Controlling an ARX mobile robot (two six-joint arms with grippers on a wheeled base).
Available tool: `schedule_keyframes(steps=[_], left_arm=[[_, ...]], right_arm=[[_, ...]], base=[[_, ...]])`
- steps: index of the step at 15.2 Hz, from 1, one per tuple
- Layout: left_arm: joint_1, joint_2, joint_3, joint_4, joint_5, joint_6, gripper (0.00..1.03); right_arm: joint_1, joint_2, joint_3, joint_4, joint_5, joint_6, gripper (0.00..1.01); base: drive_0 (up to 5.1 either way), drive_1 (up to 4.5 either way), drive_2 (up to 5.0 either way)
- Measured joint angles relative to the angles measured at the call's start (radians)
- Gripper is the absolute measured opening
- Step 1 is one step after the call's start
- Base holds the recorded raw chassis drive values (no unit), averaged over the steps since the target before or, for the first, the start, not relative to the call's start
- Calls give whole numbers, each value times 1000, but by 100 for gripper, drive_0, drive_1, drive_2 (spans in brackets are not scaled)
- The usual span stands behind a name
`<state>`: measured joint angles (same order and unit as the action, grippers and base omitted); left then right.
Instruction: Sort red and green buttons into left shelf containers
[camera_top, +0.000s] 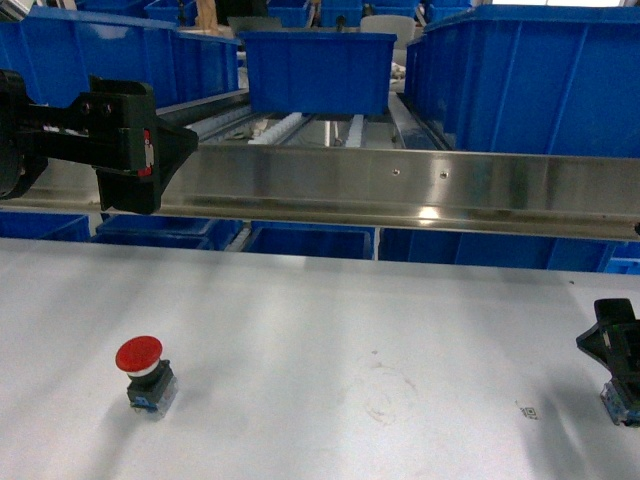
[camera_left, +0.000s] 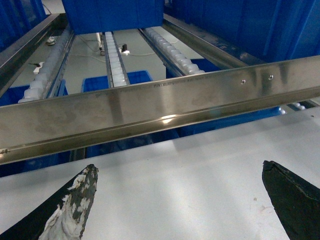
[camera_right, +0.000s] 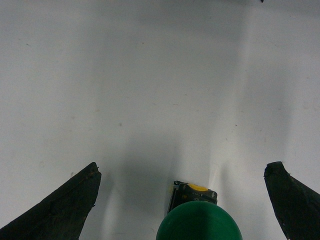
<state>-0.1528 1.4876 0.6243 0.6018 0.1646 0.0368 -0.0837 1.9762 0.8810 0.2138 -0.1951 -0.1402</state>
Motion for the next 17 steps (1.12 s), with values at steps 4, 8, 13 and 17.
schedule_keyframes(steps=[4, 8, 13, 17], left_arm=[[0, 0, 0, 0, 0, 0, 98], [0, 0, 0, 0, 0, 0, 98], [0, 0, 0, 0, 0, 0, 98], [0, 0, 0, 1, 0, 0, 98]], right_arm=[[10, 54, 24, 0, 39, -13, 98], [19, 73, -11, 43, 49, -11, 98], [19, 105, -24, 77, 48, -11, 53], [3, 101, -96, 225, 39, -3, 30]], base=[[0, 0, 0], [0, 0, 0], [0, 0, 0], [0, 0, 0]])
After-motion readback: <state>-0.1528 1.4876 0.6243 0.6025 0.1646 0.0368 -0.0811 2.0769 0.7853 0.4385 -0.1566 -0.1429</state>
